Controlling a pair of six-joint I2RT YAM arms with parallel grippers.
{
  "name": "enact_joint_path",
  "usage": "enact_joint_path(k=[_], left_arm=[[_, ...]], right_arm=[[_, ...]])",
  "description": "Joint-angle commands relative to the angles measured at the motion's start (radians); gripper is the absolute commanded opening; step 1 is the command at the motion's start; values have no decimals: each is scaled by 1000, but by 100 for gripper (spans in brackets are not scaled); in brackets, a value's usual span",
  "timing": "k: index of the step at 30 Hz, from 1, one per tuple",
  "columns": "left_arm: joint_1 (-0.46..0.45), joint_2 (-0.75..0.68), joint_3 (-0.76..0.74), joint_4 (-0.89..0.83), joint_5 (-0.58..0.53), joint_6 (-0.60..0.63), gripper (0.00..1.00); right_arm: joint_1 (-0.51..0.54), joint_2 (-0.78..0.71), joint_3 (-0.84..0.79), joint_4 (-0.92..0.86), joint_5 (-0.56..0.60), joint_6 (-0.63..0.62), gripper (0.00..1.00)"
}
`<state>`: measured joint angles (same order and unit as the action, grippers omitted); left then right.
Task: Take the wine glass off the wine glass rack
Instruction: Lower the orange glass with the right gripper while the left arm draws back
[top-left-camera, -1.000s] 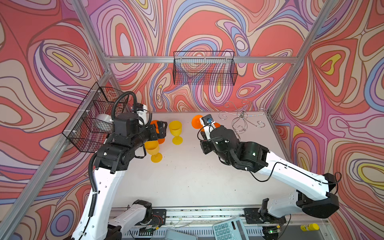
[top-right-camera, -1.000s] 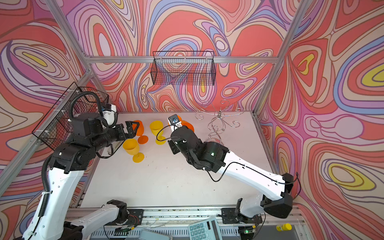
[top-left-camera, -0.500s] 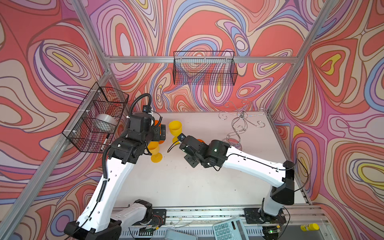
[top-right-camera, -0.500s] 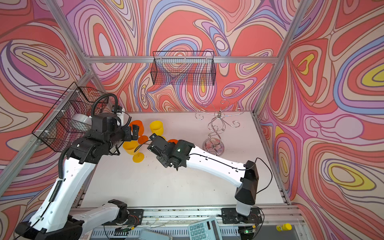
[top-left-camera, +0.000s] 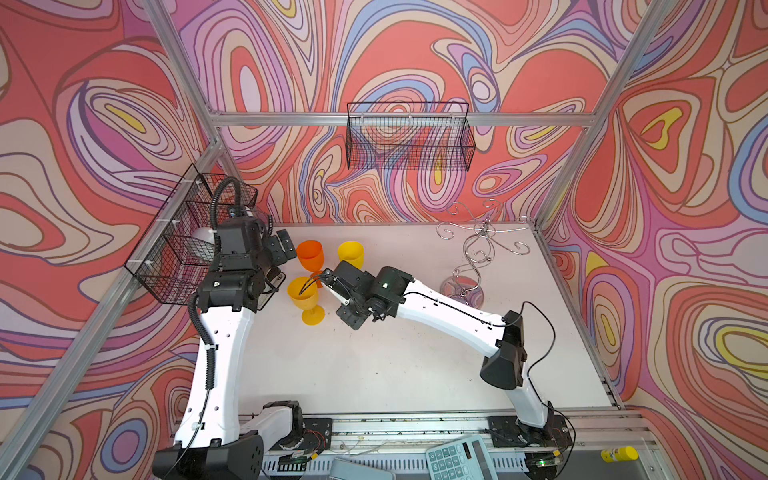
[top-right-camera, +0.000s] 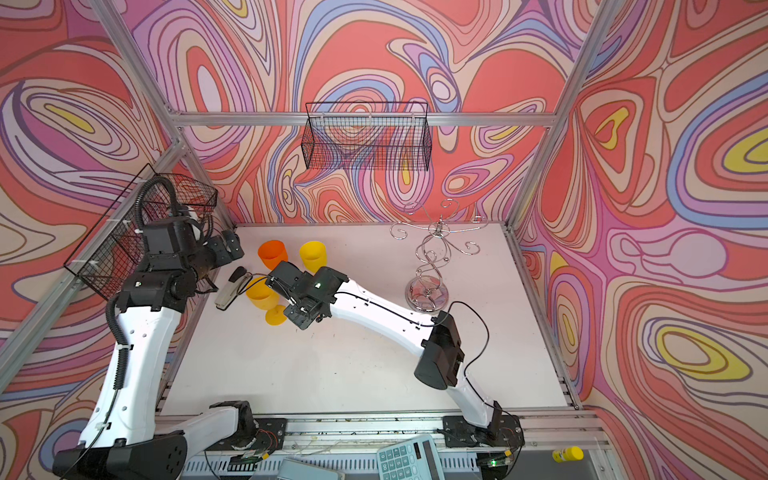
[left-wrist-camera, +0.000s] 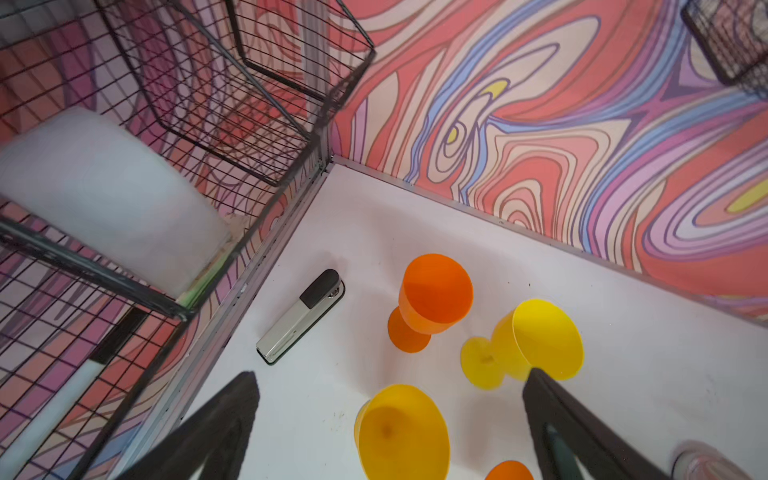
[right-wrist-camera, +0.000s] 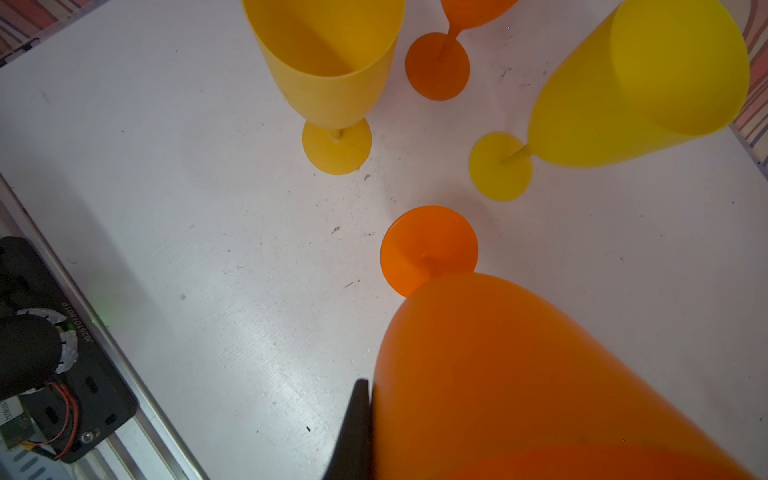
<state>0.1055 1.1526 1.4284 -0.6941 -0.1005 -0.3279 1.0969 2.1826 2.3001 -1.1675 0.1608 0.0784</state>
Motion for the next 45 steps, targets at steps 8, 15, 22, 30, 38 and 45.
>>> enact_joint_path(k=[8,15,22,30,38,45], left_arm=[[209,-40,-112,135,217,-197,100],[217,-58,-144,186,290,-206,100],[215,-63,-157,259,451,-183,99],[194,-63,-175,321,551,-174,99],[175,-64,-173,317,555,-164,99],[166,-63,-169,314,555,-163,99]], right_arm=[[-35,135,194,-182,-50,-75,0],[-43,179,238,-183,-72,-91,0],[-52,211,257,-173,-73,-99,0],[-54,237,280,-155,-52,-105,0],[-58,275,331,-146,-66,-106,3],[-58,286,329,-146,-74,-113,9]])
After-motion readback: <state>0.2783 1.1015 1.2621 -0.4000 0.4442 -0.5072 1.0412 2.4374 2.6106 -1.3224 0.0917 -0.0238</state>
